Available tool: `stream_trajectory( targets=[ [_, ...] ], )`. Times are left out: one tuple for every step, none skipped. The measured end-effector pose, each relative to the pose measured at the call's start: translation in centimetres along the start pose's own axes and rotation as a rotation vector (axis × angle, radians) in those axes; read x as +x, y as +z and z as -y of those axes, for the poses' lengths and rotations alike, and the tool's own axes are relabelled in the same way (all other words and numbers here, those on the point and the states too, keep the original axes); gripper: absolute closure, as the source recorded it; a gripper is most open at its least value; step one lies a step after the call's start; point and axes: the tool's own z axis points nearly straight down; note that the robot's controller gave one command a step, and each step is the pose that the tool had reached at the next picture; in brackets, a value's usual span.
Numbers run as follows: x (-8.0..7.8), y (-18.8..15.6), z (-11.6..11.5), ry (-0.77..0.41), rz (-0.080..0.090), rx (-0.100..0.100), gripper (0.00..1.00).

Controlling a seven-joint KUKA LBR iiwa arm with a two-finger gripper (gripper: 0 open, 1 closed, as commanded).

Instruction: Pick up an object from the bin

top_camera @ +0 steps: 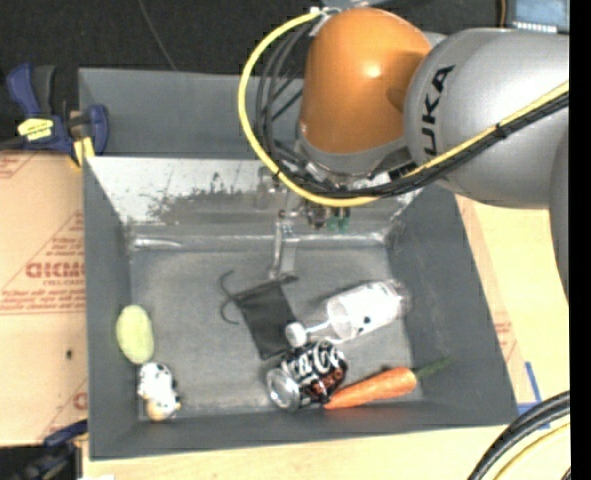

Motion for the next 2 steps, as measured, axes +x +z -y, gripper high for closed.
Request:
stream_trajectory(
  targets=[
    [0.1, 6.5, 0.8, -0.074, 0.002, 0.002, 0.00],
    [0.5, 9.0, 2.7, -0.163, -0.002, 0.001, 0.00]
  ],
)
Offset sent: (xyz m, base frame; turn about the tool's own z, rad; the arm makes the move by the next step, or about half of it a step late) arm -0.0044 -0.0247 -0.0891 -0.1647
